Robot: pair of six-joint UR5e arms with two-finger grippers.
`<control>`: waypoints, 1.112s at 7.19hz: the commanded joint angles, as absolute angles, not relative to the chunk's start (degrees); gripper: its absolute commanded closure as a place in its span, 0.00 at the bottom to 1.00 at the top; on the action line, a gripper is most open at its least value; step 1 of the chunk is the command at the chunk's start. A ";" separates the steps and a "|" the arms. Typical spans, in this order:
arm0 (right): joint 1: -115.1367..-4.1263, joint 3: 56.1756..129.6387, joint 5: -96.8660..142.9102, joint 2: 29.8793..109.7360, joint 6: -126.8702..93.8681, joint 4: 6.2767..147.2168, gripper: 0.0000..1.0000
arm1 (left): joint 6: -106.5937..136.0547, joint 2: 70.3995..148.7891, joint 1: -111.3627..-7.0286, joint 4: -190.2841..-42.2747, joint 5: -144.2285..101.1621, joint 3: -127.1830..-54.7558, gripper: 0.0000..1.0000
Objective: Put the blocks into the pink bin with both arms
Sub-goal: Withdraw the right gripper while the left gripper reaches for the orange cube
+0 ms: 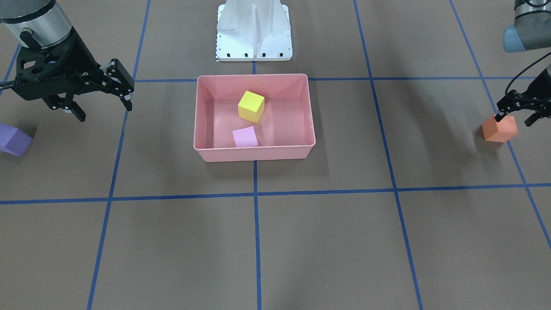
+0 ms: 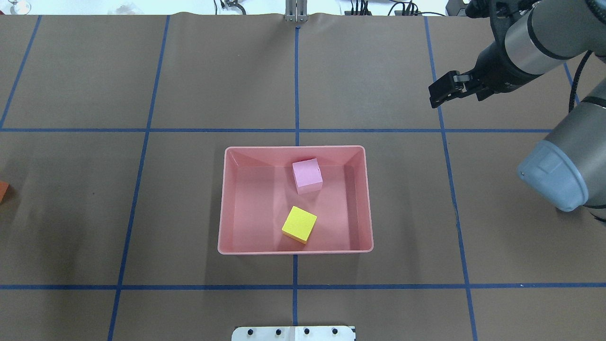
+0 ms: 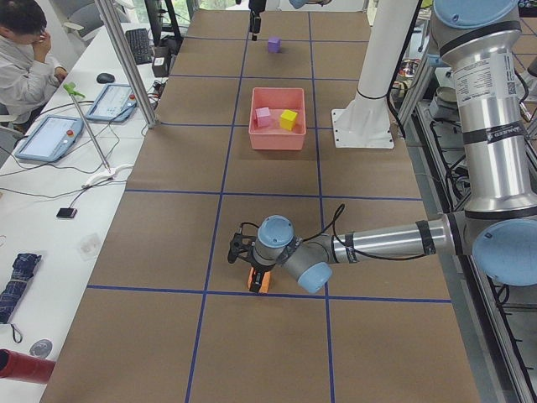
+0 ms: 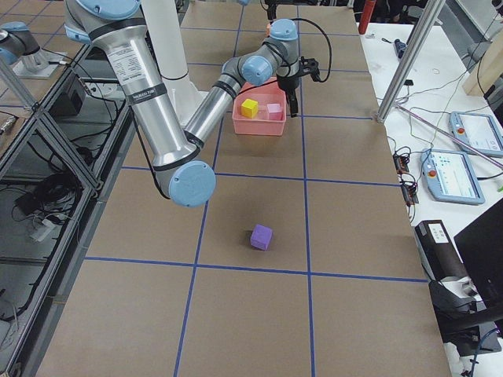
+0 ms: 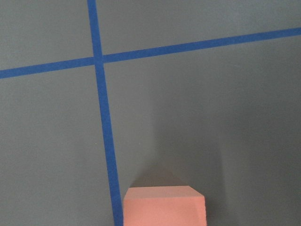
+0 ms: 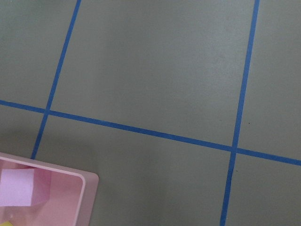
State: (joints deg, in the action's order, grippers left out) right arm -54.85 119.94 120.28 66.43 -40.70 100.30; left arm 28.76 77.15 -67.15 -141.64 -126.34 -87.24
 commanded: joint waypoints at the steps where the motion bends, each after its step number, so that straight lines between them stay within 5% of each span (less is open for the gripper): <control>1: -55.55 119.97 120.50 67.23 -39.73 100.28 0.00 | 28.48 77.26 -64.26 -141.68 -123.59 -86.66 0.00; 6: -55.72 120.15 120.41 68.99 -38.50 100.20 0.00 | 24.26 78.66 -63.37 -142.12 -123.49 -83.23 0.03; 7: -56.07 120.06 120.50 69.26 -37.19 99.93 0.00 | 23.91 78.84 -63.28 -142.12 -123.49 -83.06 0.32; 8: -57.73 119.97 120.76 70.04 -34.13 99.93 0.00 | 23.91 79.36 -63.02 -142.12 -123.49 -83.06 0.49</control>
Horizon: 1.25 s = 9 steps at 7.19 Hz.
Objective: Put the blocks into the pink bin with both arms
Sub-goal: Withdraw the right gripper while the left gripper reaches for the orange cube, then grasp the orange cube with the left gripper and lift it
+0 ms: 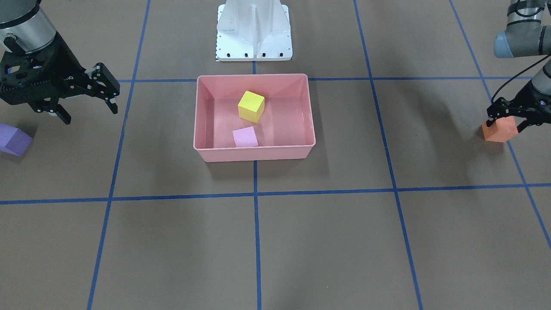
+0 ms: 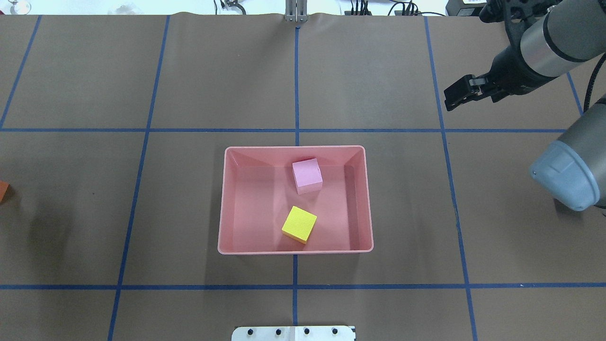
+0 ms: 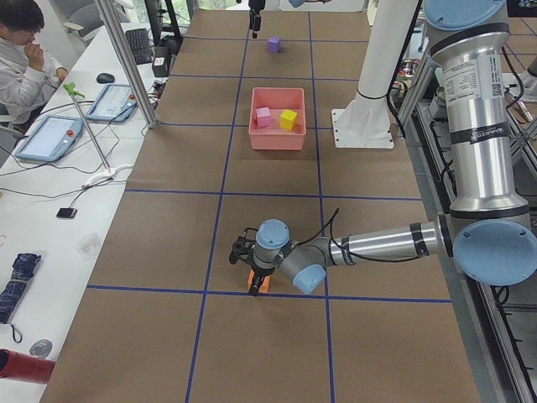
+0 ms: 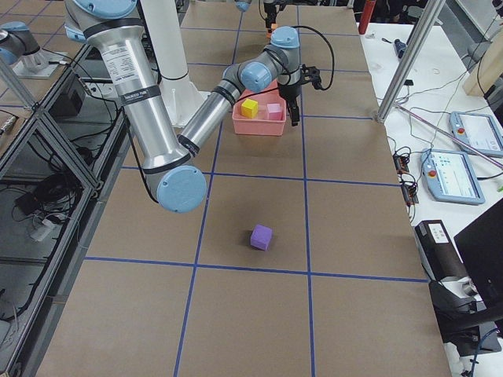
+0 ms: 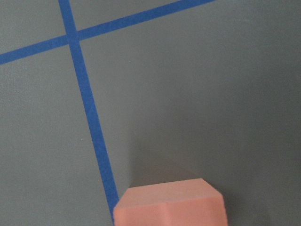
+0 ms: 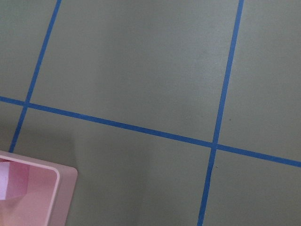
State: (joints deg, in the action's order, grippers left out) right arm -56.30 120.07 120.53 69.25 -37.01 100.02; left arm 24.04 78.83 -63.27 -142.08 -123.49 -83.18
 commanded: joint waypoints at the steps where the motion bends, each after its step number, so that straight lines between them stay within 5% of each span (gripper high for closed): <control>1: -60.18 119.62 123.29 70.83 -31.06 100.02 0.00 | 23.99 79.54 -63.02 -142.12 -123.49 -83.40 0.66; 3: -66.59 118.40 127.69 74.25 -21.15 100.02 0.00 | 24.69 81.64 -63.11 -141.16 -124.71 -85.85 0.80; 7: -76.79 114.18 132.09 83.99 0.47 99.93 0.00 | 30.81 92.32 -63.11 -102.51 -128.32 -113.39 0.80; 9: -79.36 112.34 132.19 89.01 6.65 97.58 0.00 | 41.69 103.13 -56.73 -93.10 -127.62 -117.42 0.80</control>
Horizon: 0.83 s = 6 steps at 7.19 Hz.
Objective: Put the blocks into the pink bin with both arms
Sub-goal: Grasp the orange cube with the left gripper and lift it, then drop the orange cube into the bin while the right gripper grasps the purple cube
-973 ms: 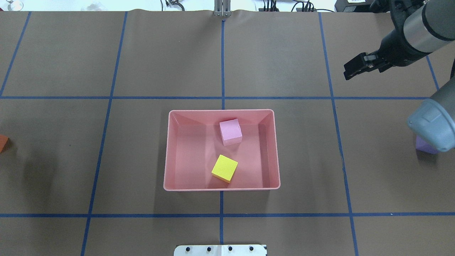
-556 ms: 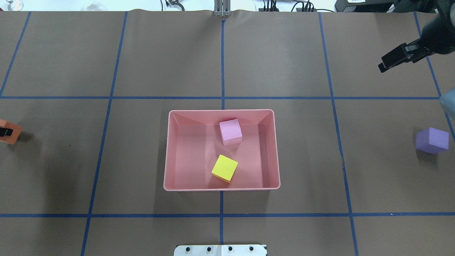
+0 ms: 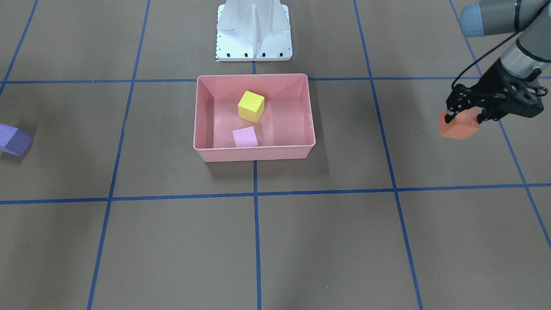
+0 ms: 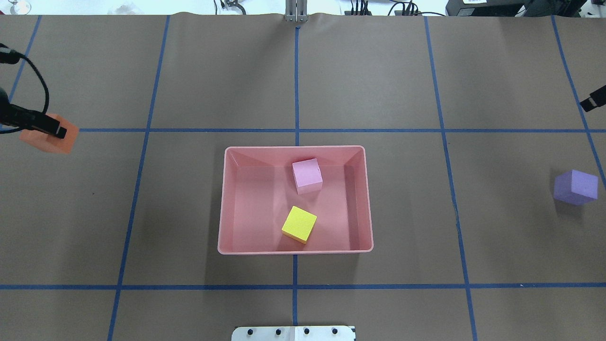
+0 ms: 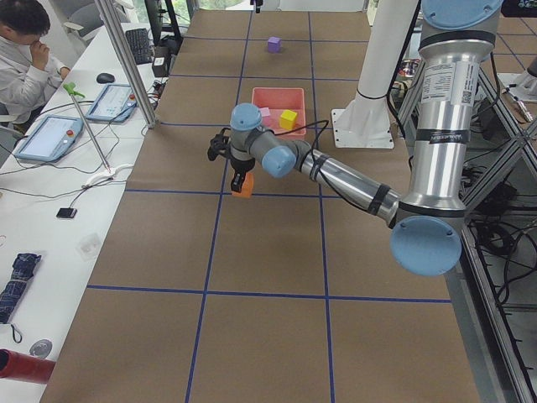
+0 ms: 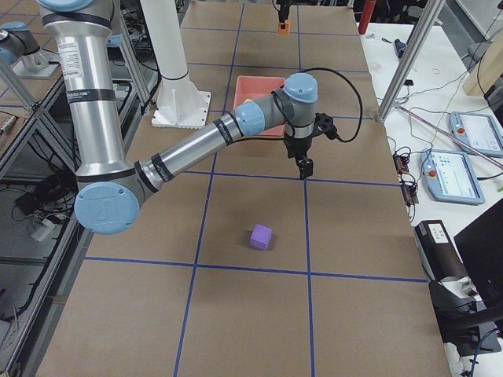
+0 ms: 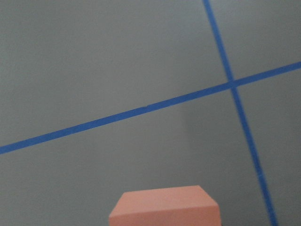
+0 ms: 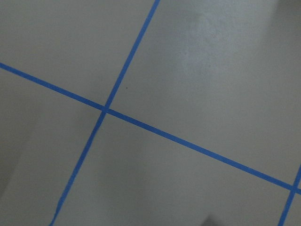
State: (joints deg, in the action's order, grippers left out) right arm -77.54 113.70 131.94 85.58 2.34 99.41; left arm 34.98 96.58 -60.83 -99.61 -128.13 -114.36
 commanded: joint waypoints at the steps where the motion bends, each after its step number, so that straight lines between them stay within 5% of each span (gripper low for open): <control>1: -80.06 109.71 132.27 91.56 6.85 91.64 0.00 | 48.10 108.06 -52.86 -91.25 -126.75 -117.42 0.80; 3: -80.59 102.86 133.50 95.87 6.77 79.33 0.00 | 58.65 120.08 -39.98 -83.20 -116.60 -116.38 0.80; 5: -80.60 100.29 133.68 98.08 6.42 75.33 0.00 | 66.15 132.49 -31.94 -78.93 -108.40 -108.06 0.77; 6: -80.60 100.20 133.59 98.78 5.46 75.32 0.00 | 66.36 133.76 -30.08 -79.19 -104.89 -106.36 0.01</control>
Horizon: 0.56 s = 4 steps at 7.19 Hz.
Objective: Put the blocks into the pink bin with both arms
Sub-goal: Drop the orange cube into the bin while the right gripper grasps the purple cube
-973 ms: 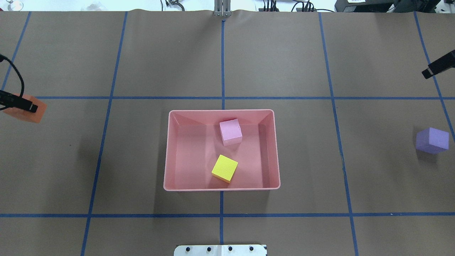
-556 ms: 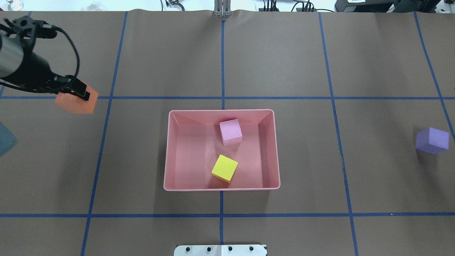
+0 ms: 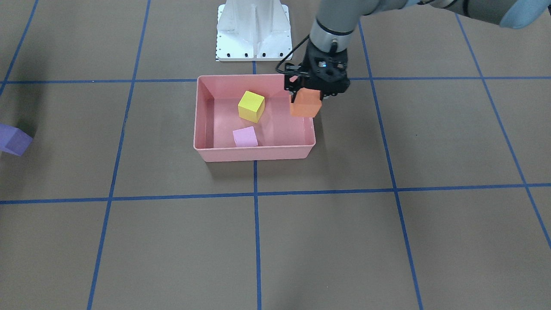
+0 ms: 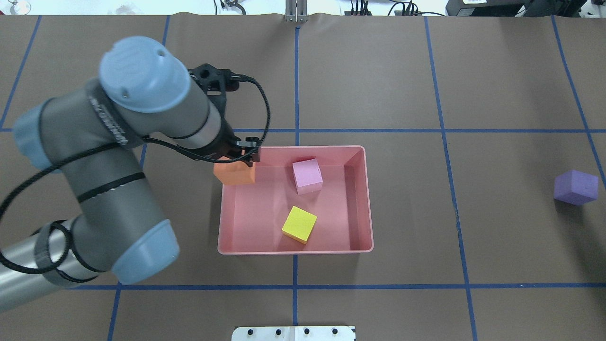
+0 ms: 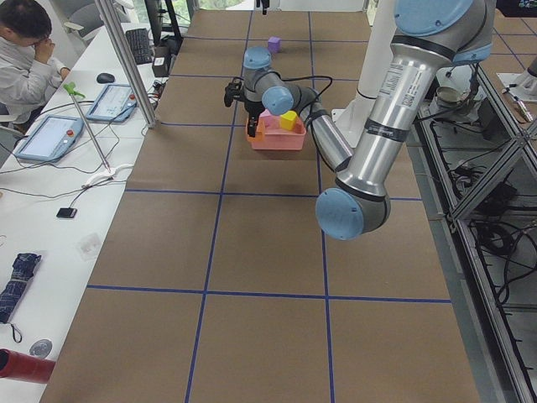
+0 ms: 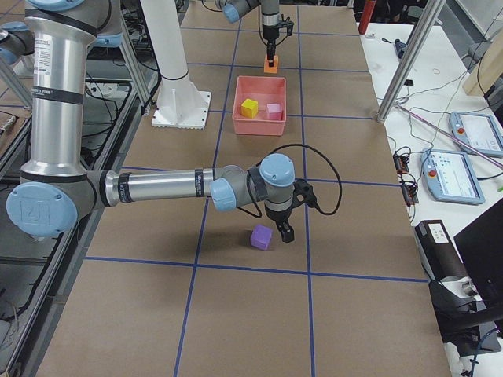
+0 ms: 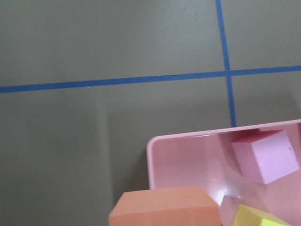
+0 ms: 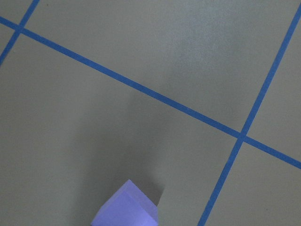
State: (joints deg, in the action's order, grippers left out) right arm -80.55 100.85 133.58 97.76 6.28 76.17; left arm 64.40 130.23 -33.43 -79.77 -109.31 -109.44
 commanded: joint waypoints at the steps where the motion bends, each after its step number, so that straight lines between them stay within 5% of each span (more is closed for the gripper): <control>1: -80.60 101.07 133.59 99.31 -1.86 74.89 0.00 | 66.44 133.77 -30.06 -79.02 -104.42 -107.04 0.00; 4: -77.55 100.55 132.37 105.27 -33.65 52.28 0.02 | 66.36 133.33 -30.06 -79.01 -104.41 -108.45 0.00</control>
State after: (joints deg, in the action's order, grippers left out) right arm -79.64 100.63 133.26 102.55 -20.96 61.47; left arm 66.35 133.48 -30.10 -79.02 -104.48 -108.04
